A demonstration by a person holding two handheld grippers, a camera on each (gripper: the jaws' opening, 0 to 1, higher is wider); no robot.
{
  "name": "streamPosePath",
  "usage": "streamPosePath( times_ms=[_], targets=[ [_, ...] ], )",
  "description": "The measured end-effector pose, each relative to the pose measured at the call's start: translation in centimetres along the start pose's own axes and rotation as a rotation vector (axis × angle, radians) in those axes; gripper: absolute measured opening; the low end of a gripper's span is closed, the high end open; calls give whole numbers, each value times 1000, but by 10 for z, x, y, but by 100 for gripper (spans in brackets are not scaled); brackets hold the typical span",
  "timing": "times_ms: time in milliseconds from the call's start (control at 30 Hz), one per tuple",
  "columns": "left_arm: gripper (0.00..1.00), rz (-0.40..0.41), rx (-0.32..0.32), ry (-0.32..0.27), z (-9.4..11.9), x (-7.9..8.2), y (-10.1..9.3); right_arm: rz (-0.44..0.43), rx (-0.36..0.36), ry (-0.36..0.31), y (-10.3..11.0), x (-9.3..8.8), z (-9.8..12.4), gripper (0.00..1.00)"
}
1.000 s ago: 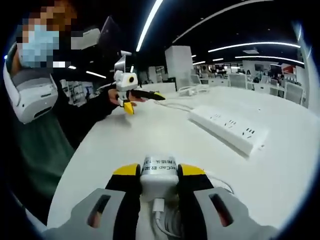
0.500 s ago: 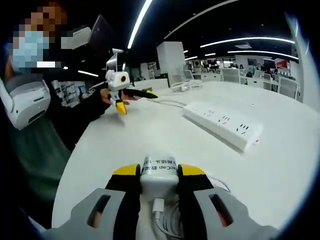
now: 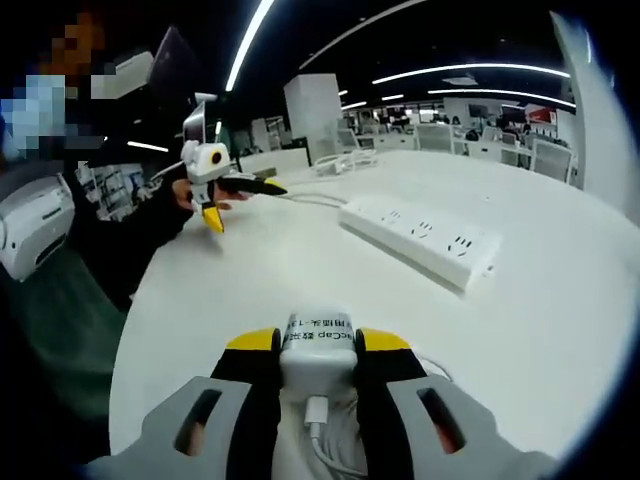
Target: Straighten the power strip on the desk, plug the charger into it
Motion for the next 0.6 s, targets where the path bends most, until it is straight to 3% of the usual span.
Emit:
streamPosePath(
  times_ms=[233,600],
  targets=[
    [99,1,-7,-4,0,-1,-2,-107,-66,26,-4,0,4,26],
    [99,8,-5,-18,2,0,-3,-99,-102,25,-5,-1,5,26]
  ],
)
Point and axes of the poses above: the point that each gripper's makers call its tool centre point, and the gripper's own axes: z roughly backward along the fingers, y roughly to its left, x roughly out of its top, the point moved 7 cm from there along z, roughly backward along the fingers, and after that the axes turned 11 degrees about y, right-handed, at the moved point
